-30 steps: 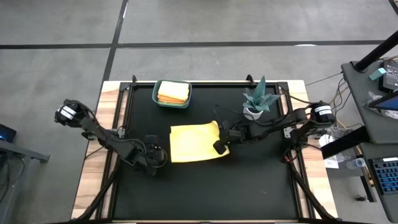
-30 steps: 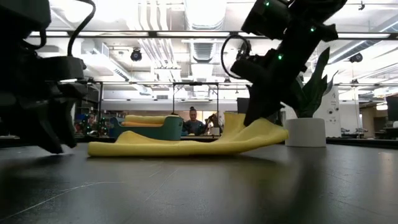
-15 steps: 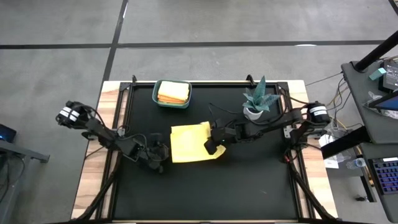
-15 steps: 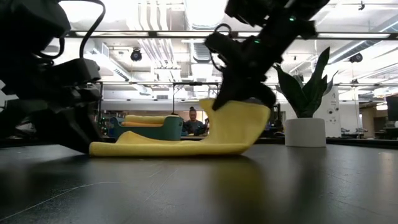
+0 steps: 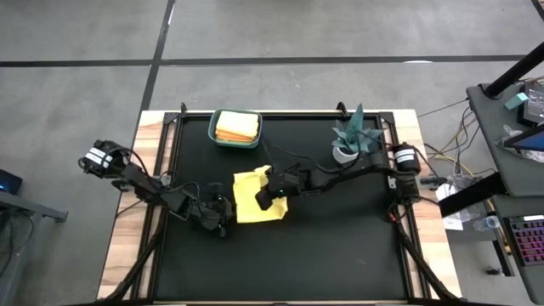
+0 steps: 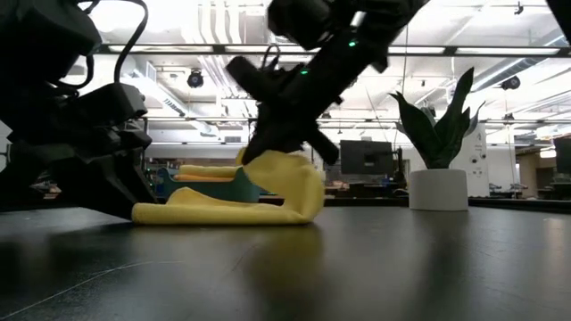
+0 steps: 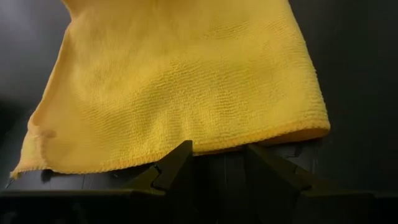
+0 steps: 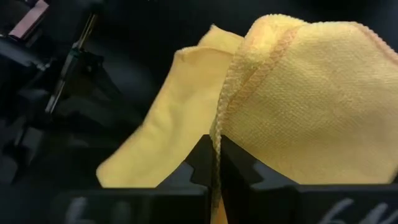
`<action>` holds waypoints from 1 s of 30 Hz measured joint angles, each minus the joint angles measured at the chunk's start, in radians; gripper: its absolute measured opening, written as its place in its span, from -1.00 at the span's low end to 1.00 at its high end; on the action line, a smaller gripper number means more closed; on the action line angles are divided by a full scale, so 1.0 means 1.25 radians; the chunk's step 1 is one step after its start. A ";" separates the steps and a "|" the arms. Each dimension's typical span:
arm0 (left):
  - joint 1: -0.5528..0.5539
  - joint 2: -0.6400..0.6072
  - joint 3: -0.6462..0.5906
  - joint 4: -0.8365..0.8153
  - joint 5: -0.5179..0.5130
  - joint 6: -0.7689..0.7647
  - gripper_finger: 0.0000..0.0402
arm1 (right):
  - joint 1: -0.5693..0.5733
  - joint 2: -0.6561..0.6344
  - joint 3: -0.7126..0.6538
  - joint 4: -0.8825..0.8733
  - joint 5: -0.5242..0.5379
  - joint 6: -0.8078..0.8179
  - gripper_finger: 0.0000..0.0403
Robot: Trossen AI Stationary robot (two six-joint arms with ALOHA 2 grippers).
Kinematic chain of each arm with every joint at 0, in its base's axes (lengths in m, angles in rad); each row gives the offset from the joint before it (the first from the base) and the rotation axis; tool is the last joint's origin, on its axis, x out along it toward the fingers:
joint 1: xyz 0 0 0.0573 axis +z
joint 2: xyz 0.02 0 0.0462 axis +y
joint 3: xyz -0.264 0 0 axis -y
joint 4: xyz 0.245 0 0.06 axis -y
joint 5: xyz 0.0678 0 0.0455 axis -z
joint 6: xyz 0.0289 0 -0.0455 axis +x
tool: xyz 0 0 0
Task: Fold microfiber towels
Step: Fold the yellow microfiber cloth
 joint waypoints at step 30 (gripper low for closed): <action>0.000 0.004 -0.008 0.021 0.007 0.003 -0.34 | -0.003 0.197 0.224 0.000 0.020 -0.103 -0.86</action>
